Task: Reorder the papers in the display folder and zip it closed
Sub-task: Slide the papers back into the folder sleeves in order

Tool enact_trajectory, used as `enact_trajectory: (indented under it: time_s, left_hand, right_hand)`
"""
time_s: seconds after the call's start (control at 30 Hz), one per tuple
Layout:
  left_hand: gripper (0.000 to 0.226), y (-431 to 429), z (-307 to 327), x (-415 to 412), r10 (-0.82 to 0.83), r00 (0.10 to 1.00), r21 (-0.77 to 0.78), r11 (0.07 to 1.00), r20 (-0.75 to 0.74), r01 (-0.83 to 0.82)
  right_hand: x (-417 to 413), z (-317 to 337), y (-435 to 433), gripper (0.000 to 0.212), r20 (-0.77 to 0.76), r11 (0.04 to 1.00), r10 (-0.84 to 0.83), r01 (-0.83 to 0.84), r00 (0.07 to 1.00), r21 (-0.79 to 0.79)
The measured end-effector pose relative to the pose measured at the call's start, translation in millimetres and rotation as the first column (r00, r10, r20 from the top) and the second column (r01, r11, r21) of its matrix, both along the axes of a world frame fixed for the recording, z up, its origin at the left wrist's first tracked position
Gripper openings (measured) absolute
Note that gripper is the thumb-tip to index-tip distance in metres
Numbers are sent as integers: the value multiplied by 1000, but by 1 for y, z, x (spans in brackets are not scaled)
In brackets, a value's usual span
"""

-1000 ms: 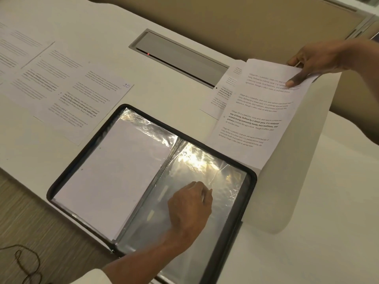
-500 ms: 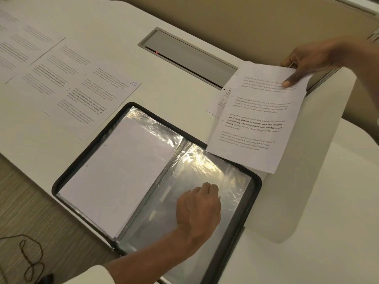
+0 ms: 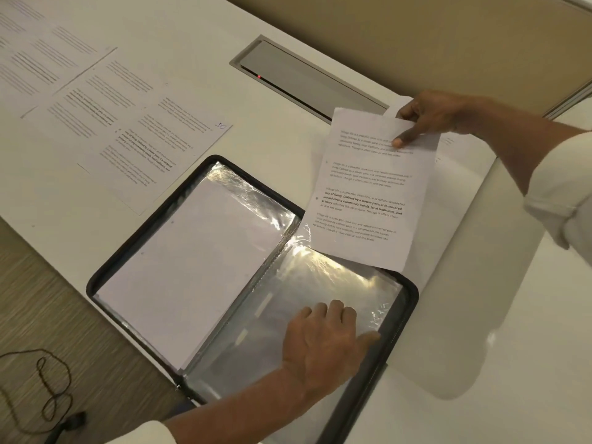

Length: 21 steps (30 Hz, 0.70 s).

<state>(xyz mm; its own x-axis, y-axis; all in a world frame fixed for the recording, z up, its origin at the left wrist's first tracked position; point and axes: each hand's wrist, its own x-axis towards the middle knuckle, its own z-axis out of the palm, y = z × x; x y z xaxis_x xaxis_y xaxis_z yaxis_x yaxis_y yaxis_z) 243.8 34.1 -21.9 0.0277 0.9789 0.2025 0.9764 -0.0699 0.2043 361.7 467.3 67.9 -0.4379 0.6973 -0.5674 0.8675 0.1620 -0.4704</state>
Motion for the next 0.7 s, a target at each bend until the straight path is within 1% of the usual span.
enact_trajectory:
  time_s: [0.07,0.13,0.2,0.27,0.37,0.5,0.57,0.7]
  left_hand:
    - [69,-3,-1,1,19,997,-5,1000,71,-18]
    - [72,-4,-4,-2,1,993,-19,1000,117,2]
    - [71,-4,-9,-9,-39,995,-48,998,89,44]
    - [77,0,-15,-16,-67,997,-125,990,38,71]
    - [82,4,-24,-23,-94,995,-211,973,17,95]
    - [83,1,-34,-25,-112,994,-233,967,-9,107]
    - [80,2,-36,-24,-109,994,-232,967,-4,105]
    - [65,16,-31,-31,-54,996,-207,976,72,68]
  right_hand:
    - [1,-12,0,32,-40,998,-61,61,997,-9]
    - [5,-21,-2,39,-93,987,-158,154,983,-43]
    - [11,-30,-6,53,-125,964,-262,254,957,-83]
    - [16,-35,-11,55,-132,929,-360,343,924,-136]
    - [21,-38,-21,53,-134,849,-515,483,847,-213]
    - [21,-37,-33,58,-128,707,-700,657,703,-262]
    - [20,-38,-42,59,-95,645,-756,711,648,-281]
    - [16,-36,-62,47,-63,539,-830,768,554,-347]
